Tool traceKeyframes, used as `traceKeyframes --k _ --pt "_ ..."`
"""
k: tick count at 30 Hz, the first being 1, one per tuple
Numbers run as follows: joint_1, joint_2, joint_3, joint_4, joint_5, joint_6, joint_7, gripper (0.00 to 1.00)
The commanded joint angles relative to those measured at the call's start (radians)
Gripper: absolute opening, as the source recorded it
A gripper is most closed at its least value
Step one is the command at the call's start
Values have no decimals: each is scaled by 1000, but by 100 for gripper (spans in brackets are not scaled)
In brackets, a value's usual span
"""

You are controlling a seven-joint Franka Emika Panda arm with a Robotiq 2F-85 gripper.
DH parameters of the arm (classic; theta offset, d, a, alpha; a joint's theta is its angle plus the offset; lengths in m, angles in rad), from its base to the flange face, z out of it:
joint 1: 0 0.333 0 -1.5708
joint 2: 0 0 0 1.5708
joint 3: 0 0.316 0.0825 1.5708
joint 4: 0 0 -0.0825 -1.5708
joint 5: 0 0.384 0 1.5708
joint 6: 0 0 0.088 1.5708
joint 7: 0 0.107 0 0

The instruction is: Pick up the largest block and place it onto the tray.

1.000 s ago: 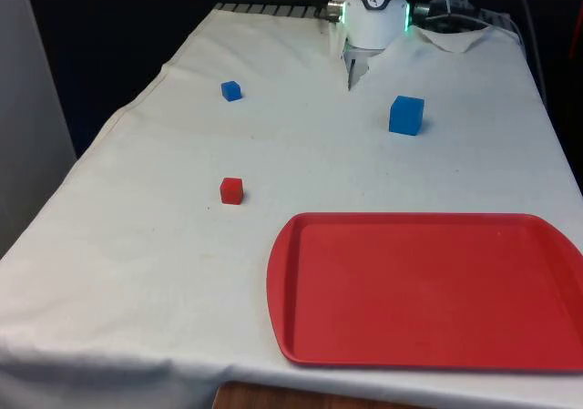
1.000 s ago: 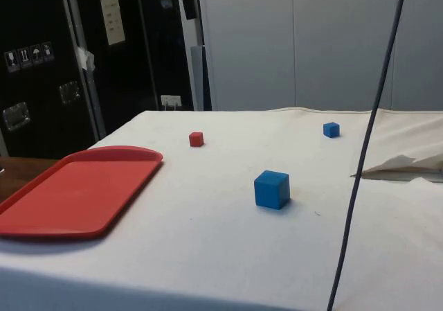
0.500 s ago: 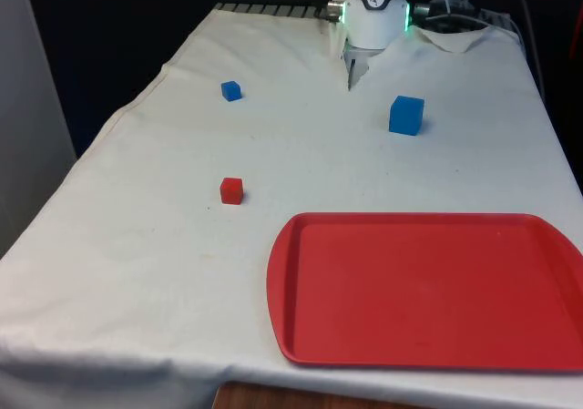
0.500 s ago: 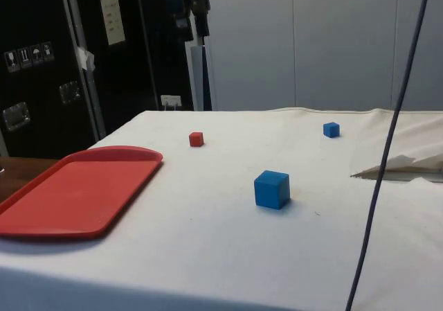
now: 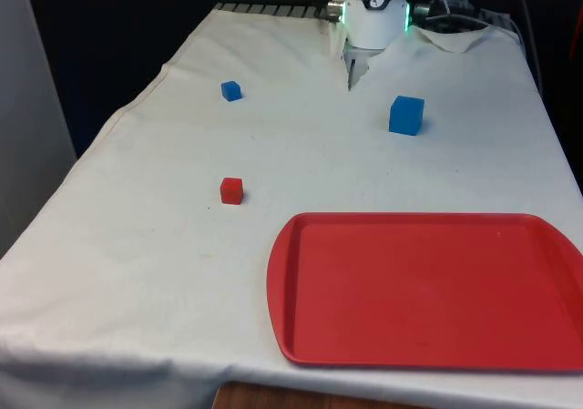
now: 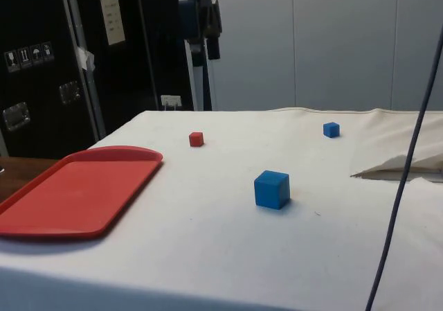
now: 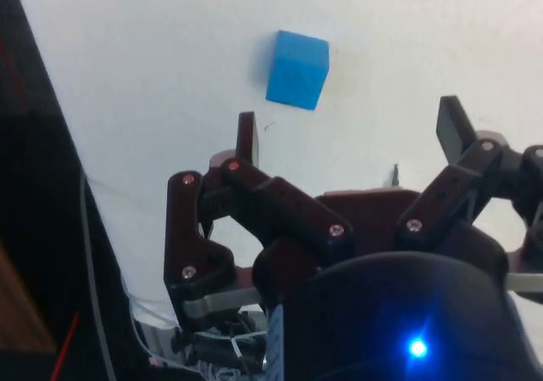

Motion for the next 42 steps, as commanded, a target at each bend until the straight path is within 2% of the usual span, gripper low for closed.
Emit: traceKeyframes --k 1,7,8,9,15,16,17,22,24,25,33,34,37,42 --pt "2 -7 6 -18 -7 26 15 100" --pt "2 -7 39 -84 -1 98 45 100" --pt "0 -4 35 -71 1 78 32 100" --pt "2 -6 43 -90 -1 105 49 100" --pt "-1 5 66 -144 -6 161 86 100" --pt "0 4 65 -137 1 145 74 100" --pt "-1 7 67 -153 -6 170 92 100" --pt "-1 20 72 -195 -9 213 122 100" --pt "0 19 71 -196 1 205 111 100" --pt "-1 25 73 -206 -8 227 131 100" --pt "0 64 74 -246 1 292 175 100" --pt "0 61 73 -242 1 277 167 100" --pt "1 86 74 -255 3 328 196 100" --pt "1 113 79 -268 5 378 224 100"
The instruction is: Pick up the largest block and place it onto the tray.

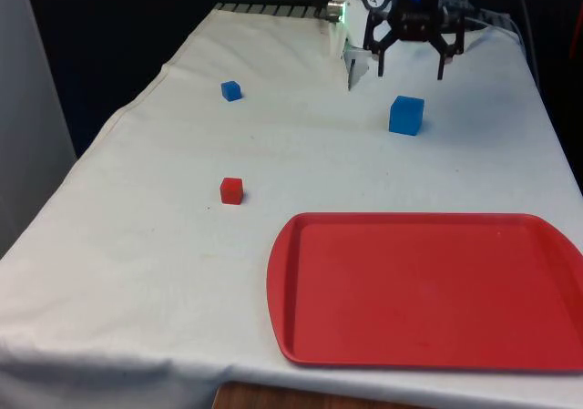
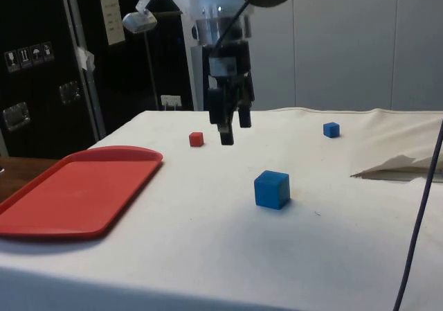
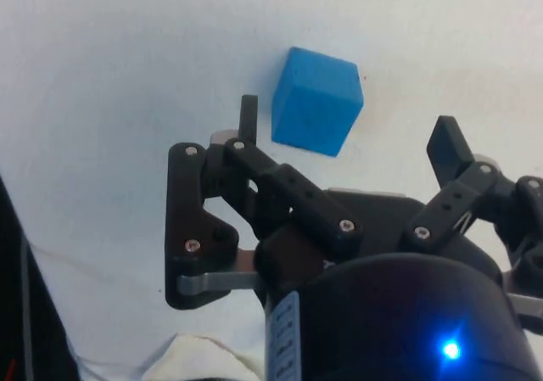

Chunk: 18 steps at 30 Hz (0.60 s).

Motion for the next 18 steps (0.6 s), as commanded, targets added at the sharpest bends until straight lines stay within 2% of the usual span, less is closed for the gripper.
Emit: traceKeyframes --k 1,2,5,9,10,12,18 --pt "0 5 2 -2 0 9 7 100" --pt "1 14 5 -12 3 43 25 100" --pt "2 32 13 -26 4 85 49 100" --pt "3 42 23 -52 -3 129 72 100" --pt "0 44 23 -40 1 107 60 100" --pt "2 41 30 -77 -12 158 84 100" --pt "1 30 38 -129 -25 209 97 100"
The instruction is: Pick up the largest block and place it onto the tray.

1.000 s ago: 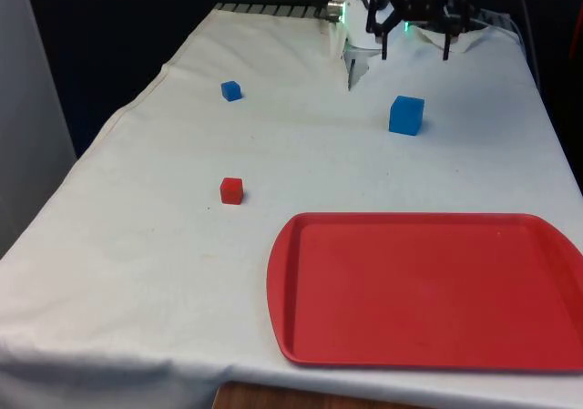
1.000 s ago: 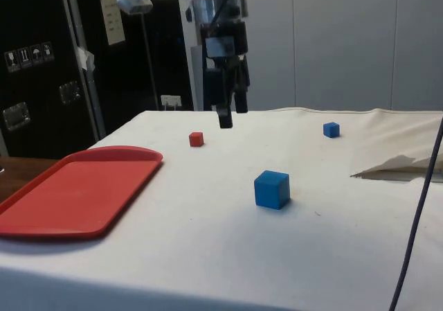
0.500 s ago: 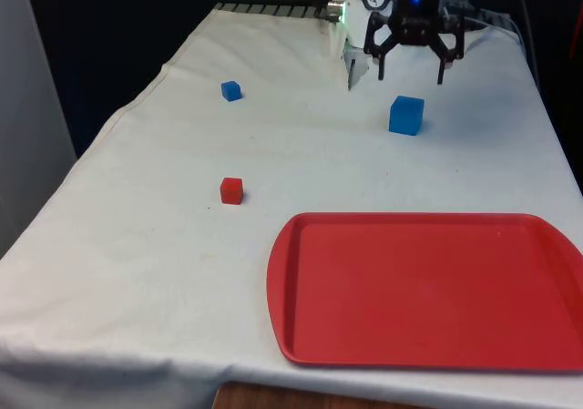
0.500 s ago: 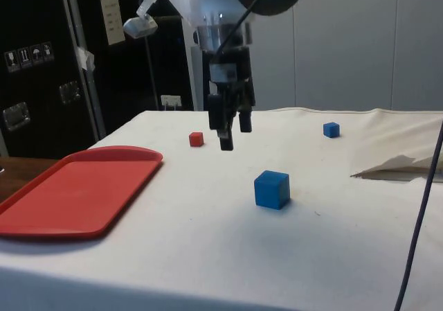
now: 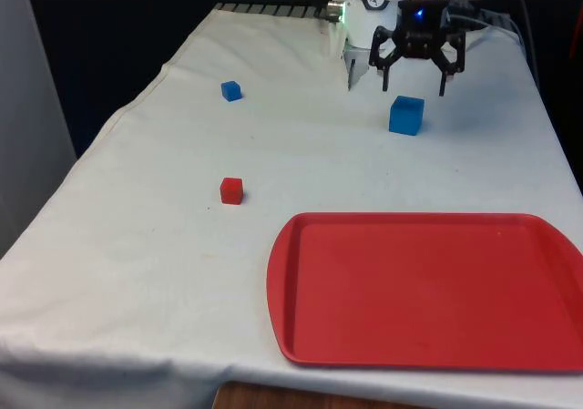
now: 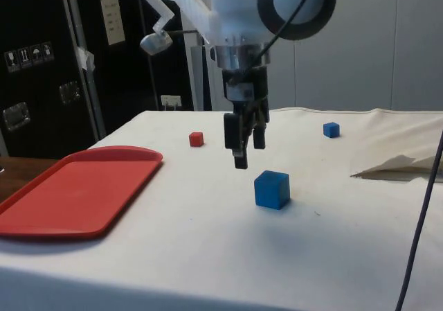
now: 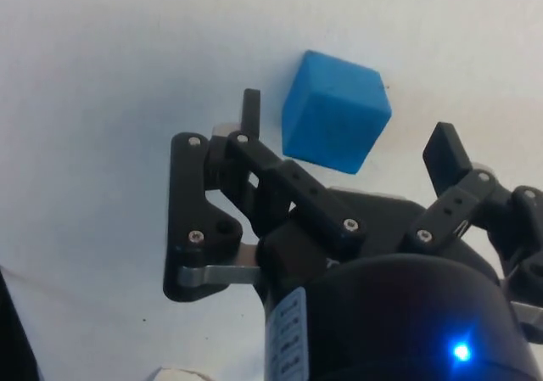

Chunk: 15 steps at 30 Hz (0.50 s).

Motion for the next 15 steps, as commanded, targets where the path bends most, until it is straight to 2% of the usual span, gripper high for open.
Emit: traceKeyframes --k 1,2,3,9,10,11,15 --pt "1 -4 -2 -17 -27 26 26 100" --pt "0 -3 2 -9 0 8 1 100" --pt "1 -6 0 -26 -28 35 27 100" --pt "0 -1 12 -92 -27 128 31 100" --pt "0 -11 15 -84 -1 96 6 100" --pt "0 2 14 -98 -25 141 32 100" --pt "1 20 18 -121 -17 193 34 100"
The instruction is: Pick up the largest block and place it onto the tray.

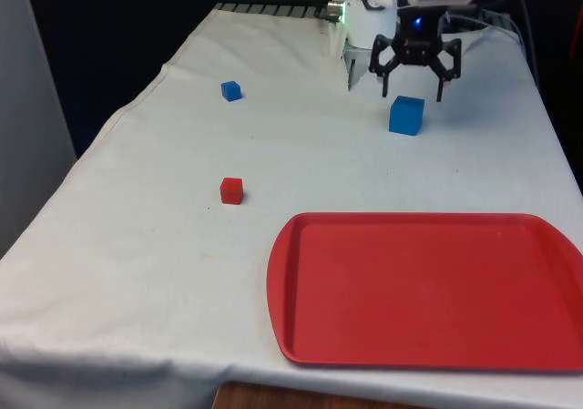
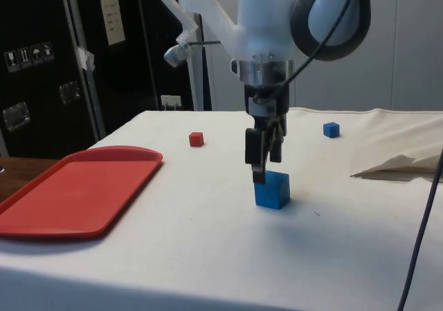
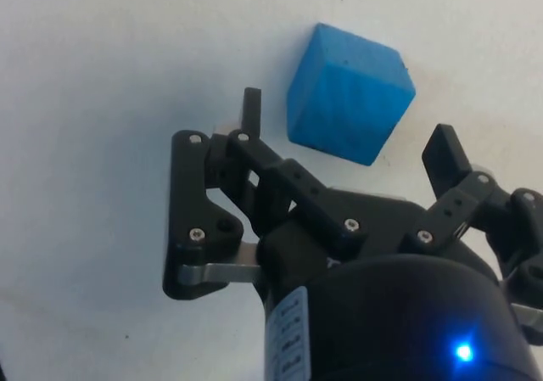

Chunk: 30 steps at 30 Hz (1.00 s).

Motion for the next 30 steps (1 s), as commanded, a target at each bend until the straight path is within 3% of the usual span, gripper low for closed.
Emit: traceKeyframes --k 1,2,3,4,11,12,14,19,21,22,26,28,29,30 --pt "1 23 -2 -6 -15 44 21 100" --pt "1 31 -2 -8 -14 57 22 100" --pt "0 14 2 -9 0 28 4 100" --pt "1 46 -3 -10 -12 77 24 100" --pt "3 115 3 -9 1 163 42 100" --pt "0 106 4 -9 0 144 35 100" --pt "2 127 3 -9 1 176 49 100" --pt "0 140 5 -8 0 181 55 100" --pt "5 146 -1 -10 -3 197 67 98" --pt "5 148 -2 -11 -4 199 71 80" --pt "6 150 -3 -12 -5 201 76 34" --pt "0 141 5 -11 0 181 68 13" --pt "6 150 -3 -12 -6 201 78 13" --pt "6 151 -4 -12 -6 202 79 0"
